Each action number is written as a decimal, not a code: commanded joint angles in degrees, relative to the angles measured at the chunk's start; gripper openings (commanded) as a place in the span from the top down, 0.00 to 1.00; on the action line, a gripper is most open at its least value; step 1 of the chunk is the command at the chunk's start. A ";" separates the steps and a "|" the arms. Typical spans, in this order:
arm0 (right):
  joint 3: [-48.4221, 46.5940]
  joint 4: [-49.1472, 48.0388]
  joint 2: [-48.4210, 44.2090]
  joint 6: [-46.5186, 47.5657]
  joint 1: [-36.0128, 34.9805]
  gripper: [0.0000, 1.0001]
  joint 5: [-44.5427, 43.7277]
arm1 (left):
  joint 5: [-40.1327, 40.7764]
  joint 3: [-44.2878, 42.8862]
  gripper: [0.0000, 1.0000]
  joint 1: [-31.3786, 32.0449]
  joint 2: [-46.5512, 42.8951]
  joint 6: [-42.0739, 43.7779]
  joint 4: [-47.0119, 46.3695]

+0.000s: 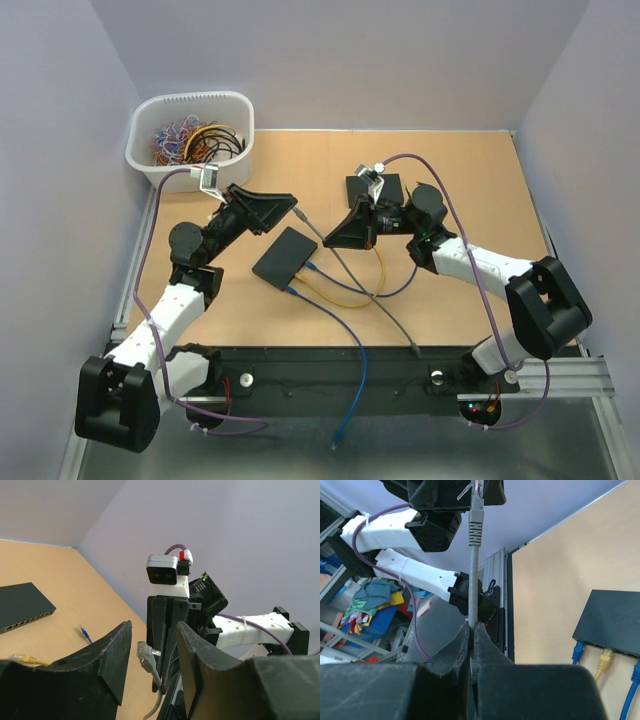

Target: Insert the plug into the switch port

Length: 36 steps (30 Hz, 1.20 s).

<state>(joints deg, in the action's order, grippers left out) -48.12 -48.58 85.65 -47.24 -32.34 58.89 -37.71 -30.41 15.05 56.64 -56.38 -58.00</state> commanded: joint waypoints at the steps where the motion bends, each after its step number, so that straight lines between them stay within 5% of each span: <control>1: 0.04 -6.52 -0.04 -1.62 -0.62 1.00 -0.36 | -1.40 -0.70 0.49 0.42 0.48 1.01 -2.30; 11: 0.04 -8.02 0.48 -2.77 -0.71 0.99 -0.27 | -1.22 -0.17 0.51 0.51 0.75 1.27 -2.21; 21: -0.31 -10.66 1.28 -4.70 -0.88 1.00 -1.59 | -1.84 -0.43 0.80 0.95 1.36 1.27 -2.03; 25: -0.31 -11.98 1.72 -5.58 -1.32 1.00 -1.76 | -2.10 -1.49 1.00 1.21 1.80 1.97 -0.54; 27: -0.31 -12.15 1.72 -5.67 -1.50 0.99 -1.85 | -1.75 -1.75 1.00 1.39 1.80 2.33 0.95; 29: -0.31 -11.98 1.45 -5.75 -1.50 0.82 -2.29 | -1.31 -2.19 1.00 1.39 1.54 2.50 1.92; 30: -0.31 -11.72 0.76 -5.32 -1.50 0.52 -2.55 | -1.05 -2.54 1.00 1.39 1.45 3.11 4.10; 31: -0.66 -9.19 0.23 -4.44 -1.50 0.44 -3.25 | -0.70 -3.68 1.00 1.39 1.02 3.55 5.69; 35: -4.86 9.86 -3.20 6.79 -1.50 0.37 -7.02 | 4.65 -9.30 1.00 1.39 0.14 7.50 21.91; 36: -6.01 14.26 -3.64 9.60 -1.50 0.37 -8.34 | 7.02 -11.05 1.00 1.39 0.31 8.38 32.58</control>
<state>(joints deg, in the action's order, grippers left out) -48.47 -47.94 85.97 -47.97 -33.34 55.46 -35.99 -34.04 16.19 58.33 -52.75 -44.77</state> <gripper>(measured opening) 0.627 0.193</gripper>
